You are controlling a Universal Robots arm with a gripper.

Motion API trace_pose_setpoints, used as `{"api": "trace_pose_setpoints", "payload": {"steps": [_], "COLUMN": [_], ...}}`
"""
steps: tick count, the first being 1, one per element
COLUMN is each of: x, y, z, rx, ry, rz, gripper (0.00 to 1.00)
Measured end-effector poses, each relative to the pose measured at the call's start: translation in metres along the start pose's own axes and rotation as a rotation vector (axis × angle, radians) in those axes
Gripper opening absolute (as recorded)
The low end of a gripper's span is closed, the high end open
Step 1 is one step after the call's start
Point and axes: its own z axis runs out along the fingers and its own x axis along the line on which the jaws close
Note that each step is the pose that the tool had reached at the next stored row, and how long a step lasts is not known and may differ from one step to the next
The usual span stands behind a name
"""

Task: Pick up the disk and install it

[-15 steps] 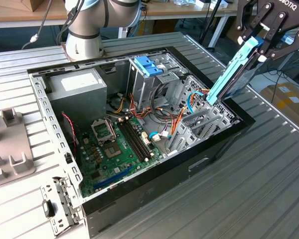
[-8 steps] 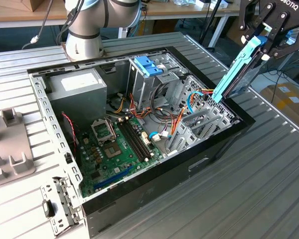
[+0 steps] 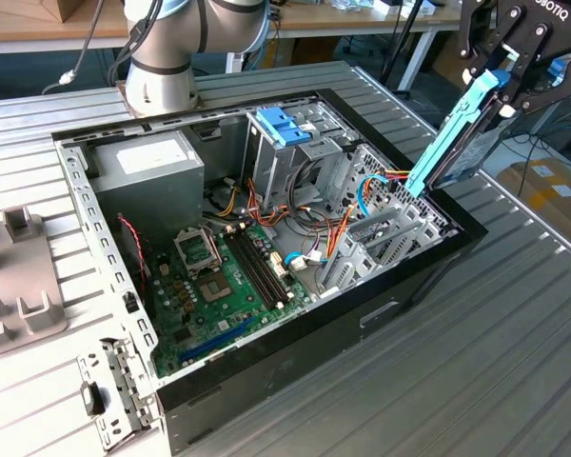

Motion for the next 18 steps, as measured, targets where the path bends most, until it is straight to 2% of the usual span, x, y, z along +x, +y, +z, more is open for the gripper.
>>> {"api": "trace_pose_setpoints", "payload": {"steps": [6,12,18], "x": [0.0,0.0006,0.0011], "y": [0.0011,0.014,0.0209], "z": [-0.0002,-0.0015,0.0017], "rx": [0.0001,0.0,0.0001], "ry": [0.0001,0.0001,0.0003], "rz": [0.0,0.0,0.002], "gripper": [0.37,0.37,0.37]}}
